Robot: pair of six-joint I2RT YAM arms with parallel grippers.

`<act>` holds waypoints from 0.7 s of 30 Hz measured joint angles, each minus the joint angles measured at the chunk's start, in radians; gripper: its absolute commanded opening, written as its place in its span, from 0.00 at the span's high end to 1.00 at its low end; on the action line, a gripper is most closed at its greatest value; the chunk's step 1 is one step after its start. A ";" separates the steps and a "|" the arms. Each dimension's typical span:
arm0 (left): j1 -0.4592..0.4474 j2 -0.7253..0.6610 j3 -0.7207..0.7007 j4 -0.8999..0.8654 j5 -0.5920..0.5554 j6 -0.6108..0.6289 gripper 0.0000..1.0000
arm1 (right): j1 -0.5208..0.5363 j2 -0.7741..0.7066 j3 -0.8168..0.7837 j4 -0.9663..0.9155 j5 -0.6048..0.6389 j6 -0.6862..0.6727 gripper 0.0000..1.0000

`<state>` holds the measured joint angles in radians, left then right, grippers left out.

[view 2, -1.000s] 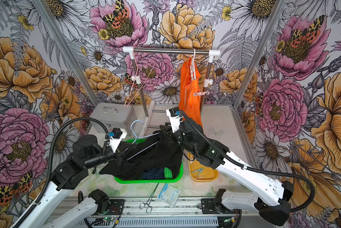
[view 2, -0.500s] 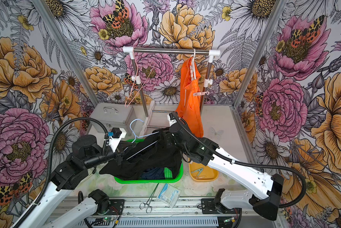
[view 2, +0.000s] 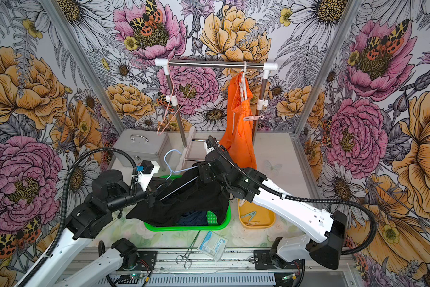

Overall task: Remove the clothespins securing shorts to the hanger
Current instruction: Remove the shorts from the hanger.

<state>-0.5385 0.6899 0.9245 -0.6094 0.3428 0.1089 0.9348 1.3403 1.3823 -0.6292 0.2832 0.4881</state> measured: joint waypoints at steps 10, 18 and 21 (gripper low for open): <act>0.000 0.000 -0.022 0.035 -0.017 -0.009 1.00 | 0.000 0.007 0.001 -0.001 -0.022 0.002 0.43; 0.000 0.006 -0.022 0.039 -0.015 -0.010 1.00 | 0.000 0.049 0.001 -0.003 -0.010 0.002 0.47; 0.000 0.005 -0.023 0.039 -0.014 -0.013 1.00 | -0.005 0.068 0.001 -0.003 0.009 0.006 0.50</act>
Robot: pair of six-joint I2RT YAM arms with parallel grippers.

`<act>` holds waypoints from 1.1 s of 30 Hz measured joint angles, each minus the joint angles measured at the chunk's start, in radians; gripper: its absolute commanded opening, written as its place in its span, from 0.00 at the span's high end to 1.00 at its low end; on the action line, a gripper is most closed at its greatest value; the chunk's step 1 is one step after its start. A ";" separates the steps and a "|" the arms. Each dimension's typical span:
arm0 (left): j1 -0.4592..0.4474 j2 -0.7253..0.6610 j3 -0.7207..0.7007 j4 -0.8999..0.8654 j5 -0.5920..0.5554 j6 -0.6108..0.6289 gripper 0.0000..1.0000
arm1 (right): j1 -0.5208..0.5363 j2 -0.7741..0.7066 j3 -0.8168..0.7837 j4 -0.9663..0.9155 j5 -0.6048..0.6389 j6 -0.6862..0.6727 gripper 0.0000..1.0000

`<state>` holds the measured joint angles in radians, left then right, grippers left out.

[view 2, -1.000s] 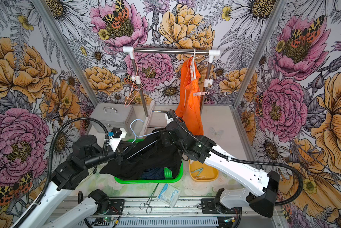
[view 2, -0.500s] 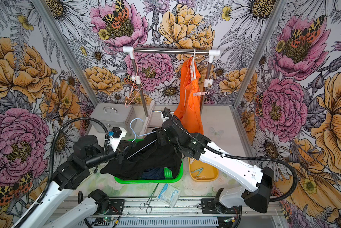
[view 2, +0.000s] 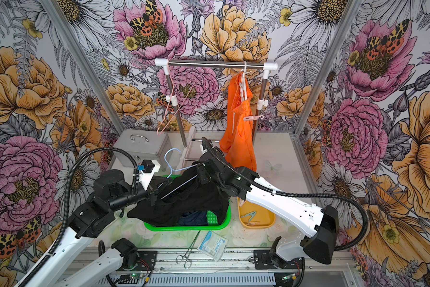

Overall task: Remove the clothespins securing shorts to the hanger
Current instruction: Remove the shorts from the hanger.

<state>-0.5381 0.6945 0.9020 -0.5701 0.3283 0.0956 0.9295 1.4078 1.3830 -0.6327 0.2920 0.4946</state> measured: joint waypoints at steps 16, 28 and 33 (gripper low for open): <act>0.006 -0.003 -0.014 0.000 0.005 -0.003 1.00 | -0.040 0.013 0.000 0.000 0.011 0.029 0.76; 0.009 -0.027 -0.014 -0.025 0.006 -0.001 1.00 | -0.068 -0.005 -0.021 0.001 0.007 0.037 1.00; 0.019 -0.054 -0.014 -0.055 0.013 0.009 1.00 | -0.074 -0.024 -0.039 0.001 0.005 0.037 1.00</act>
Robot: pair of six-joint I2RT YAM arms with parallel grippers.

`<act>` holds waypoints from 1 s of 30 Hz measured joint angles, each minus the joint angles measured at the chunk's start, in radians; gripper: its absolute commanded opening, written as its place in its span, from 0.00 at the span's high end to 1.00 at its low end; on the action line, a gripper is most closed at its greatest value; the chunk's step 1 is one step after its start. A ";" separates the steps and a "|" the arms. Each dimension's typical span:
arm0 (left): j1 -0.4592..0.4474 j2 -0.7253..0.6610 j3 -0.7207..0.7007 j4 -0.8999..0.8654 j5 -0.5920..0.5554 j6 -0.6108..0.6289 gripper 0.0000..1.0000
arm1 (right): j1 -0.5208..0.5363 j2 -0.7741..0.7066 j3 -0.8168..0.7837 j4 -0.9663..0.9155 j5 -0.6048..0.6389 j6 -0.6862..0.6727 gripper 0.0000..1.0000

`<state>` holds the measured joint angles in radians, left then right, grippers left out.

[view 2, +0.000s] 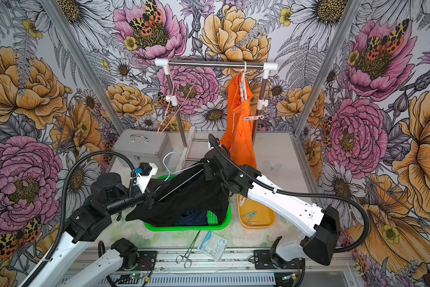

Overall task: Remove the clothespins securing shorts to the hanger
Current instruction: Remove the shorts from the hanger.

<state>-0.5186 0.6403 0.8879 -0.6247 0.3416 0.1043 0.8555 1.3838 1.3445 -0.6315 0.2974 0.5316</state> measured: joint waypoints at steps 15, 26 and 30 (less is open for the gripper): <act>0.009 -0.064 0.000 -0.143 0.057 0.053 1.00 | -0.070 -0.060 -0.035 -0.012 -0.056 0.003 1.00; 0.011 -0.077 0.007 -0.157 0.047 0.050 1.00 | -0.090 -0.082 -0.065 -0.016 -0.073 0.009 1.00; 0.011 -0.078 0.008 -0.151 0.028 0.031 1.00 | -0.093 -0.082 -0.067 -0.015 -0.082 0.012 1.00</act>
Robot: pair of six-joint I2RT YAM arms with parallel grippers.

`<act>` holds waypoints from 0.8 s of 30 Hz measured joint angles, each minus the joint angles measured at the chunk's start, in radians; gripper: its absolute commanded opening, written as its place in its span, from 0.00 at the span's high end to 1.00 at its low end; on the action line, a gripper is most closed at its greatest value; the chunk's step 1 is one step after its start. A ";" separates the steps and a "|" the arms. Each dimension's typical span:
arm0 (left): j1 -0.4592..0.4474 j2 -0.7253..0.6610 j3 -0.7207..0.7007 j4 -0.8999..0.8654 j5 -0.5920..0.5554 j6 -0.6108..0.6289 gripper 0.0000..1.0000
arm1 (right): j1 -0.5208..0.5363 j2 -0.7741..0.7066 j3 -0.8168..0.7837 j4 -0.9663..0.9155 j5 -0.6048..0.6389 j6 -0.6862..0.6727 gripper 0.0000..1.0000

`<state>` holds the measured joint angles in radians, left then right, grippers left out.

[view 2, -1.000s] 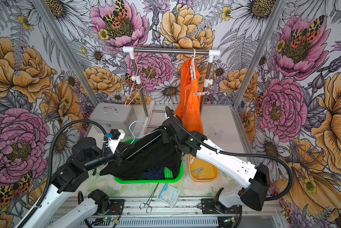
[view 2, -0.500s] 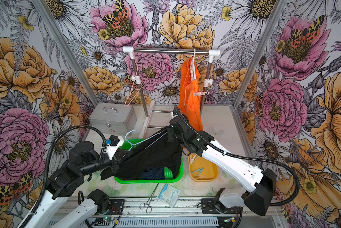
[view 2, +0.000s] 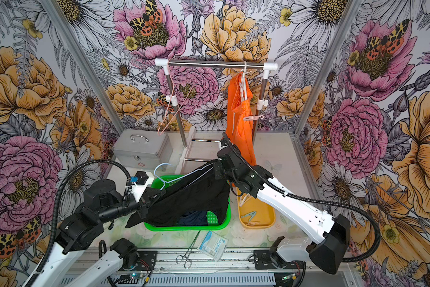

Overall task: Remove the clothespins securing shorts to the hanger
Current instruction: Remove the shorts from the hanger.

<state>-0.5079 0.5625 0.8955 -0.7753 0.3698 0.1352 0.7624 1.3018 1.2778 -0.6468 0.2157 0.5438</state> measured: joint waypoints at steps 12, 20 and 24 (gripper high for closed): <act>0.000 -0.031 0.001 0.062 -0.046 -0.034 1.00 | -0.013 -0.040 -0.051 -0.002 -0.005 0.029 1.00; 0.000 -0.026 0.001 0.181 -0.048 -0.082 1.00 | -0.031 -0.042 -0.080 0.017 -0.046 0.043 1.00; 0.000 0.025 0.000 0.232 -0.050 -0.111 1.00 | -0.031 -0.046 -0.082 0.039 -0.049 0.043 1.00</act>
<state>-0.5076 0.5873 0.8951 -0.5434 0.3202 0.0238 0.7315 1.2560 1.1954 -0.6079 0.1669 0.5869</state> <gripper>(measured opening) 0.057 0.058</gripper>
